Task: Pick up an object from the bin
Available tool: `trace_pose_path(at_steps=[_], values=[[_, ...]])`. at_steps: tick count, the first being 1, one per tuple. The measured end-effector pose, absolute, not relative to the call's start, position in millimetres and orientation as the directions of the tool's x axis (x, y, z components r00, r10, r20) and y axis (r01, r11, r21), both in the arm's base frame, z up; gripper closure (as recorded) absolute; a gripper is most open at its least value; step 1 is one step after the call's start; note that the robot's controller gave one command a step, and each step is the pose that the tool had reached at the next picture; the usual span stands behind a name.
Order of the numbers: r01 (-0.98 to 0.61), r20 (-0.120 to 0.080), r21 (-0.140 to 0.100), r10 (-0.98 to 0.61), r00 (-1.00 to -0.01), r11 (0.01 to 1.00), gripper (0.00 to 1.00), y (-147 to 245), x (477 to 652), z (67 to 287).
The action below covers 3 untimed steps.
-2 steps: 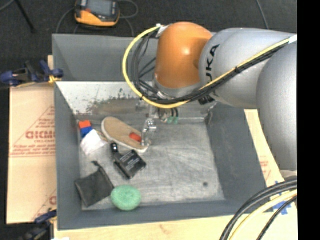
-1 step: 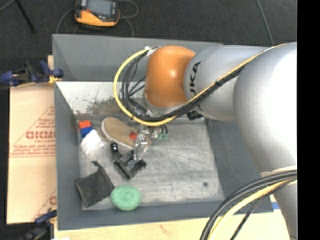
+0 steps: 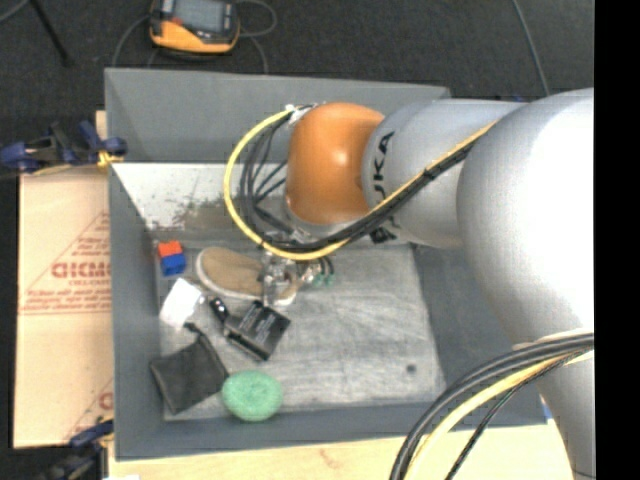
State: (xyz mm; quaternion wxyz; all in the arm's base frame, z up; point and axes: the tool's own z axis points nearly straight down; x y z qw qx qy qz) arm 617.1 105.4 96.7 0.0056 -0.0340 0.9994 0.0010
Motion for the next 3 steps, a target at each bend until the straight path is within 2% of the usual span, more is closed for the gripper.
trace_pose_path(at_steps=[1,2,3], values=[[-0.068,-0.011,0.002,-0.067,-0.998,0.998,1.00,105.4,617.1,96.7],[-0.065,0.004,0.001,-0.065,-0.998,0.998,1.00,109.6,615.7,134.5],[-0.107,-0.011,0.000,-0.107,-0.994,0.994,1.00,119.7,618.6,164.9]])
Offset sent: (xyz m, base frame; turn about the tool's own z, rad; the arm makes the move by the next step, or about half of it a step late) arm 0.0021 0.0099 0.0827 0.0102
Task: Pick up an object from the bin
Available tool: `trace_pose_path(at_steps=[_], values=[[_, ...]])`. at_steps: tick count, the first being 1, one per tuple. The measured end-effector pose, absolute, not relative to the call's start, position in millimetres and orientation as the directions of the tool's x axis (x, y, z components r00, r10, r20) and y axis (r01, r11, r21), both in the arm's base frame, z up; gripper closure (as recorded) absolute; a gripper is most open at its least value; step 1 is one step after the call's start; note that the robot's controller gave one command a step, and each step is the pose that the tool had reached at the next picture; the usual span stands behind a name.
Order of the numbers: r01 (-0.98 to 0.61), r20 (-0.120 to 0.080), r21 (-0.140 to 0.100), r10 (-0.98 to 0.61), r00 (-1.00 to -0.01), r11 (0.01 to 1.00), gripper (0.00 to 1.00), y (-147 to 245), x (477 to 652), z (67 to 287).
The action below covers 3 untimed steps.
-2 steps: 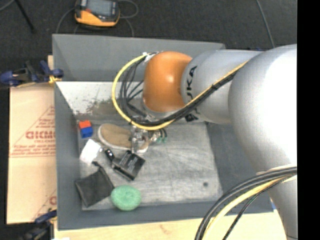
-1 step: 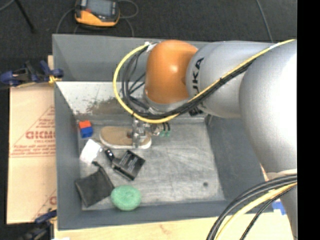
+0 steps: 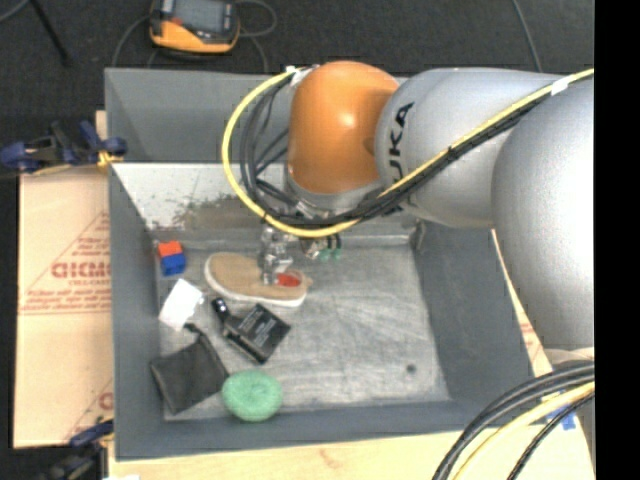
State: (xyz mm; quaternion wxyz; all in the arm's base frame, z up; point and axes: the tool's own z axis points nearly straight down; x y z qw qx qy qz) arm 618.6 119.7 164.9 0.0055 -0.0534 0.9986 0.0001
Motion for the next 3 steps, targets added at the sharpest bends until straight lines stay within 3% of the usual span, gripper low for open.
trace_pose_path(at_steps=[1,2,3], values=[[-0.105,-0.002,0.001,-0.105,-0.994,0.994,1.00,125.7,608.2,163.1],[-0.120,-0.004,0.000,-0.120,-0.993,0.993,1.00,139.9,612.7,182.5],[-0.121,-0.009,0.001,-0.121,-0.993,0.993,1.00,138.0,602.5,164.2]])
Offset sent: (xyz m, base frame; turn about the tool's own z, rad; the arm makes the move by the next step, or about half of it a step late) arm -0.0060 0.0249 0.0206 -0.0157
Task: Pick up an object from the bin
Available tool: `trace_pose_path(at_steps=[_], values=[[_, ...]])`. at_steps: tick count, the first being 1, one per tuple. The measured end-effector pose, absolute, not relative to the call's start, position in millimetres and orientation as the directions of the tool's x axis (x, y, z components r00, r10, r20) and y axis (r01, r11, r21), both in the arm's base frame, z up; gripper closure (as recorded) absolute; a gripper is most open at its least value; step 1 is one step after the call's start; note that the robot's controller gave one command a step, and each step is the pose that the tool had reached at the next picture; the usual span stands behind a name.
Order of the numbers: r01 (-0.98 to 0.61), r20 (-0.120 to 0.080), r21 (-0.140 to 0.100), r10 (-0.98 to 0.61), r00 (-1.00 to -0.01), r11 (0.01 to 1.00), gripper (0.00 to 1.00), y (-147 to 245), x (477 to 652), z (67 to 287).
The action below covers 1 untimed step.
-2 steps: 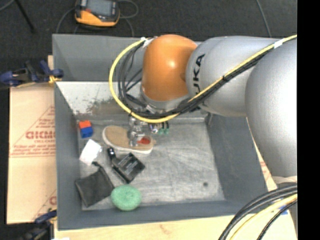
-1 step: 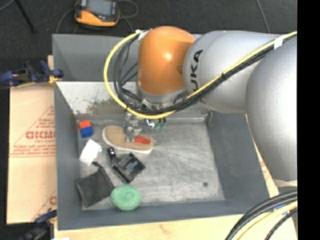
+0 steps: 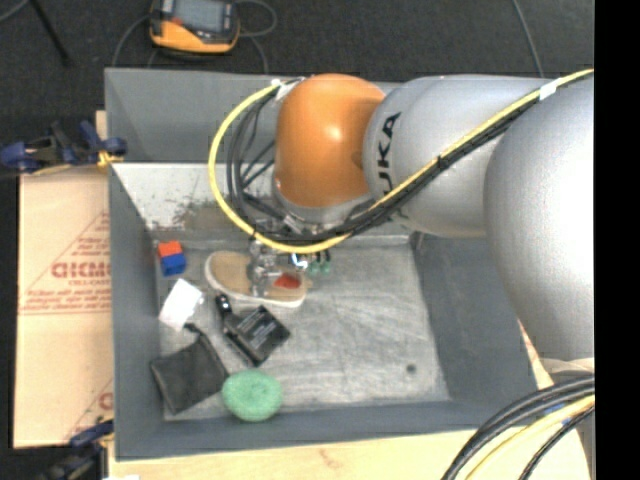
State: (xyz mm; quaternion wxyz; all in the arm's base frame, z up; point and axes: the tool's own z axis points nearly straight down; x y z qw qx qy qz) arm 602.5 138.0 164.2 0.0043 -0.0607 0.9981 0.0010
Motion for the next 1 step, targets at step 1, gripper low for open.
trace_pose_path(at_steps=[1], values=[[-0.108,0.007,0.001,-0.108,-0.994,0.994,1.00,138.9,607.2,189.5]])
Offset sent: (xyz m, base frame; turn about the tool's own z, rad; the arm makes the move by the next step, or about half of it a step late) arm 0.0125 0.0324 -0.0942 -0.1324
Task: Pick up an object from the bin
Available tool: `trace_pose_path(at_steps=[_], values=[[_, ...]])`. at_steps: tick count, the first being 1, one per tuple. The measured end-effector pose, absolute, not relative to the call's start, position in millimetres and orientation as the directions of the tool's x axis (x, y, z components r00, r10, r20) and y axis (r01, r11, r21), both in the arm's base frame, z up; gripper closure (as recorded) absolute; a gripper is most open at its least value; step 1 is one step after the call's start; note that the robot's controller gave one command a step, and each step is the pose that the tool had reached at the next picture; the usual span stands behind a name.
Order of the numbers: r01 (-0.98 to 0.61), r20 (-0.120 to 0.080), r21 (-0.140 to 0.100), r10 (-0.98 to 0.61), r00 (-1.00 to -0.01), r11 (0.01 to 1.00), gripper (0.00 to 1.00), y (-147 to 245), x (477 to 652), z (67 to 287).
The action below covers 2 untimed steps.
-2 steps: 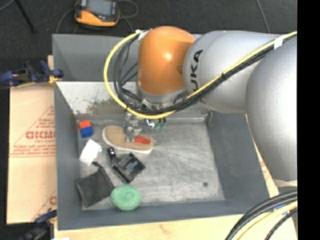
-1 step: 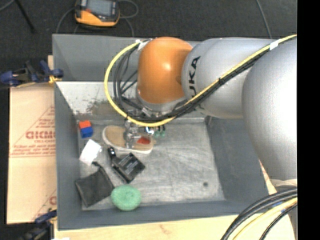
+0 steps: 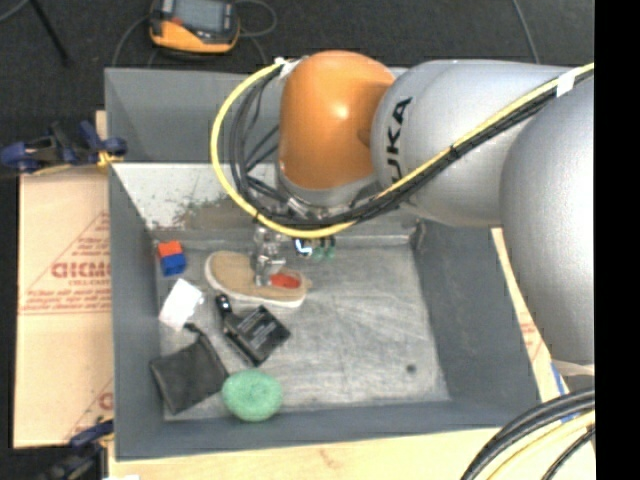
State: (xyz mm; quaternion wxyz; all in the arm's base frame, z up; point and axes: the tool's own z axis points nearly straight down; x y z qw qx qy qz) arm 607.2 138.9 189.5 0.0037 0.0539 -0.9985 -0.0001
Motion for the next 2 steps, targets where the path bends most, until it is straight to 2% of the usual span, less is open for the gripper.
trace_pose_path(at_steps=[1,2], values=[[-0.156,-0.017,0.000,-0.156,-0.988,0.988,1.00,151.1,615.8,168.4],[-0.173,0.004,0.000,-0.173,-0.985,0.985,1.00,154.3,604.7,134.2]])
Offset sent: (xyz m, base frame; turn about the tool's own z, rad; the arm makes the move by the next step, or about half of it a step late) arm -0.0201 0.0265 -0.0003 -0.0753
